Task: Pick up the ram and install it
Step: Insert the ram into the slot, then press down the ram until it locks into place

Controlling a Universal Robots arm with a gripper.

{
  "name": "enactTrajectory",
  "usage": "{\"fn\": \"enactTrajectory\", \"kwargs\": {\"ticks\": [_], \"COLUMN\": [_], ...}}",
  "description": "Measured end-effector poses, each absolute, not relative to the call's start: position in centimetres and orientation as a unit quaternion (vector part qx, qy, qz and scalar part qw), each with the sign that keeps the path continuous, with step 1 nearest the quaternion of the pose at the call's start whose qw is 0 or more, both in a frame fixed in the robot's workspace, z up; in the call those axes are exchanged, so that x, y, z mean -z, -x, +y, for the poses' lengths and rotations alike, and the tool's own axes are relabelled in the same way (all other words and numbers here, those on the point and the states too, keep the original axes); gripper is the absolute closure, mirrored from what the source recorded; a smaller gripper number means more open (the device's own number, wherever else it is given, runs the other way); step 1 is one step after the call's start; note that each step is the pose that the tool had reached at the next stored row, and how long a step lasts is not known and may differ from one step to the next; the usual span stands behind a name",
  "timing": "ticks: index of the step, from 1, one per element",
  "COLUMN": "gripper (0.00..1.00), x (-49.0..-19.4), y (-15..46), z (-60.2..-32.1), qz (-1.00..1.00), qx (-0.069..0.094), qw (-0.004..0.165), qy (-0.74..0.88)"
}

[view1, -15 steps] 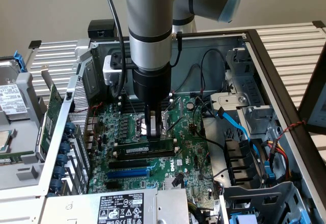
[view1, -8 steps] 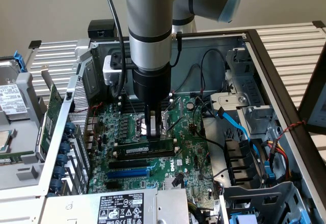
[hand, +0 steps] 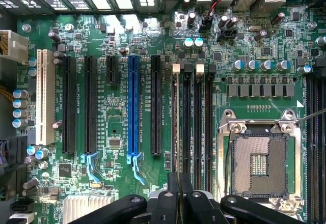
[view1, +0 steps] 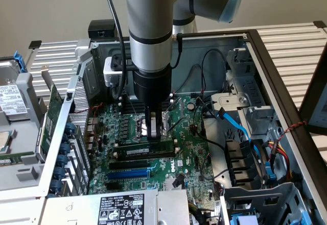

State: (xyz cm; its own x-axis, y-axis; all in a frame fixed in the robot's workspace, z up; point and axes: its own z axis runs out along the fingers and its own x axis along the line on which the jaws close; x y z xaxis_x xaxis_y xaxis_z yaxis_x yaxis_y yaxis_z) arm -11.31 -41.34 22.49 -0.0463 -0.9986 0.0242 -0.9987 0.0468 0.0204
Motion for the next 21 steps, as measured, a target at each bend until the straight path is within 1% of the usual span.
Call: {"fn": "enactTrajectory", "kwargs": {"ticks": [2,3,10,21], "gripper": [0.85,0.79,0.79,0.79], "x": [-22.6,-22.7,-23.2,-23.6], "y": [11.3,11.3,11.3,11.3], "z": [-41.3,-41.3,-41.4,-41.4], "qz": [-0.723,-0.723,-0.723,-0.723], "qx": [0.0,0.001,0.005,0.006], "qw": [0.016,0.017,0.022,0.023], "qy": [-0.69,-0.69,-0.69,-0.69]}}
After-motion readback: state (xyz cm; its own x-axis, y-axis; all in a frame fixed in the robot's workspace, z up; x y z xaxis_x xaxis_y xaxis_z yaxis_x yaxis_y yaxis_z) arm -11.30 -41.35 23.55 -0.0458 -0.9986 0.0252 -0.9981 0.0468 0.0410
